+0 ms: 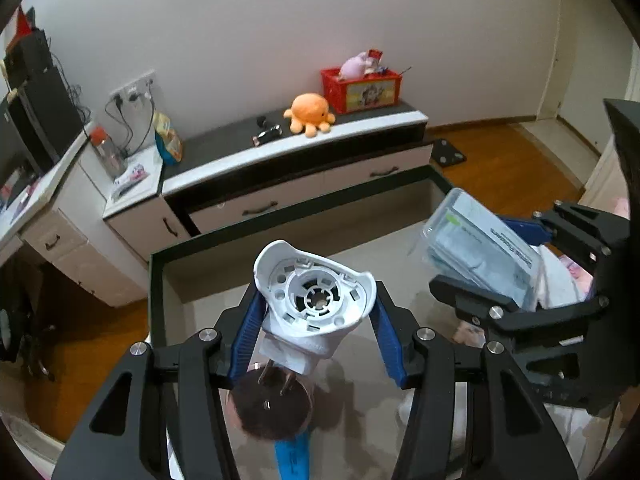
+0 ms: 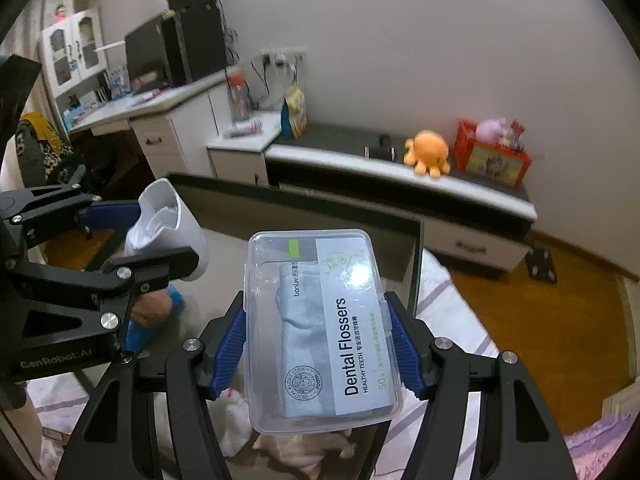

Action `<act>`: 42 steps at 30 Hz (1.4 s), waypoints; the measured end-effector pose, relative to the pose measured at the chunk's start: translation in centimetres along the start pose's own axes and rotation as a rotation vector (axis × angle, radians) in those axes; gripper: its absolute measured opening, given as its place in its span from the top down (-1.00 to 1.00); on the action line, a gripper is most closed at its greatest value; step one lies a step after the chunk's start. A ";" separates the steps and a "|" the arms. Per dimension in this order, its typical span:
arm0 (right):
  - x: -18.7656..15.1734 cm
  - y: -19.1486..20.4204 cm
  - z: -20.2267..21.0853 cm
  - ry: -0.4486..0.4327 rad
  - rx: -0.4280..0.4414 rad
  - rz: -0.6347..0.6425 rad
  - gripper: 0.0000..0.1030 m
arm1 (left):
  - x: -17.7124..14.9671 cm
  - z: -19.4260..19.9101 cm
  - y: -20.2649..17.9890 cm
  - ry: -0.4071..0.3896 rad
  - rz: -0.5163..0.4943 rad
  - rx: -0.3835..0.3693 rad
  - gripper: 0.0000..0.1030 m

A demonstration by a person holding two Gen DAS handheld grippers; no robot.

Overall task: Organize rigid objects
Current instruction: 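Carry the dental floss box and white device into the pink box and release both, then withdraw both grippers from the pink box back over the bed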

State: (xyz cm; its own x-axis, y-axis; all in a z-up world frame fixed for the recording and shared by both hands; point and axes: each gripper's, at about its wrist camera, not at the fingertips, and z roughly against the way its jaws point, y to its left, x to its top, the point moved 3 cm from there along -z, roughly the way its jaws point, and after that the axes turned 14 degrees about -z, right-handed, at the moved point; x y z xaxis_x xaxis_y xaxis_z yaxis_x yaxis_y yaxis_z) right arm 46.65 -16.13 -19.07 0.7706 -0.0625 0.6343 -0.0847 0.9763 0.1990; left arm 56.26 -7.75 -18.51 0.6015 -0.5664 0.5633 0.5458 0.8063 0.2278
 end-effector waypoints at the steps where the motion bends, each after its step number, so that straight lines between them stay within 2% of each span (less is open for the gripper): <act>1: 0.0 0.0 -0.5 0.009 -0.005 0.003 -0.29 | 0.1 -0.6 0.0 0.010 -0.001 0.011 -0.04; 7: 0.5 -0.6 -2.4 0.066 -0.044 -0.001 -0.29 | 0.5 -2.3 0.5 0.023 0.034 0.017 -0.05; 11: 0.5 0.0 -2.4 0.072 -0.066 0.037 -0.29 | 0.0 -2.7 0.5 0.017 0.066 0.023 -0.09; 12: 0.5 0.0 -2.3 0.068 -0.067 0.039 -0.30 | -0.1 -2.5 0.5 0.008 0.072 0.028 -0.16; 14: 0.3 0.2 -1.7 0.049 -0.065 0.035 -0.39 | -0.5 -1.4 0.7 -0.033 0.092 0.051 -0.55; 18: 0.0 0.4 1.0 -0.016 -0.029 0.019 -0.55 | -1.6 2.3 0.9 -0.119 0.118 0.068 -0.82; 22: -0.3 1.5 4.2 -0.096 -0.030 0.047 -0.58 | -3.3 6.8 0.6 -0.199 0.129 0.150 -0.98; 25: -1.0 2.5 7.5 -0.176 -0.018 0.058 -0.68 | -5.1 10.5 0.2 -0.260 0.135 0.212 -0.99; 28: -2.3 3.2 10.9 -0.242 -0.001 0.056 -1.00 | -7.3 14.3 -0.3 -0.313 0.132 0.265 -0.99; 31: -4.0 3.6 14.5 -0.311 0.013 0.054 -1.00 | -9.8 18.2 -1.4 -0.363 0.128 0.318 -1.00; 36: -7.7 4.2 20.2 -0.408 0.033 0.034 -1.00 | -14.3 24.0 -3.9 -0.442 0.160 0.348 -1.00; 42: -12.4 5.6 25.5 -0.501 0.020 0.032 -1.00 | -18.9 28.6 -7.2 -0.491 0.185 0.400 -1.00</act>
State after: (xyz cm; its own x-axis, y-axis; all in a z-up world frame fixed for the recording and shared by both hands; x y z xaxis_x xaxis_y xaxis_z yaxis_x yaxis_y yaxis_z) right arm 20.53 -15.21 -6.78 0.3698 -0.1294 0.9200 -0.1194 0.9754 0.1852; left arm 24.28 1.99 -8.13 0.2768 -0.3448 0.8970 0.1432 0.9378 0.3163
